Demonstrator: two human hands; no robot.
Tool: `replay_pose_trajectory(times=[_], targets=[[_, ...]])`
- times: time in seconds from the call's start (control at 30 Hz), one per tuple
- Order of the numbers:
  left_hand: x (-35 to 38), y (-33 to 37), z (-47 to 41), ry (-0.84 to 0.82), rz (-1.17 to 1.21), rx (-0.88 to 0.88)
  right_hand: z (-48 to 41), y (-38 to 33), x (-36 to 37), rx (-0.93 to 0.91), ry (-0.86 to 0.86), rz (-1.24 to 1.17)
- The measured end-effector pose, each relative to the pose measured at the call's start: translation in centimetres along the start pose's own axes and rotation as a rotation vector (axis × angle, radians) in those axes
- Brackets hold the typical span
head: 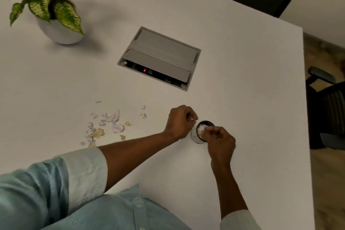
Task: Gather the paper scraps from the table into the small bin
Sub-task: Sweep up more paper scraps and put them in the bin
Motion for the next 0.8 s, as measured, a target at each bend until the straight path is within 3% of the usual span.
replay_pose_trajectory(times=[0.2,0.5,0.67,0.8], targets=[[6.7,3.5,-2.3,-0.132,-0.074,0.08,-3.7,0.4,-3.2,0.03,0.136,0.029],[9.7,1.4,-1.8,-0.343,-0.292,0.115,-4.6,3.3,-2.6,0.071,0.07,0.182],[7.4,-0.7,-0.5,-0.254,-0.357,0.113,-3.1,2.8,-1.7,-0.142,0.045,0.382],[3.9,-5.4,2.5,-0.24,-0.496,0.123,-1.2,2.3,0.5,-0.359,-0.097,0.567]])
Point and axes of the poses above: each hand's wrist, its own z-axis away from the middle knuckle, its own x-axis out of the palm, y = z × x, the point moved 8 cm from there along -z, towards the middle knuckle
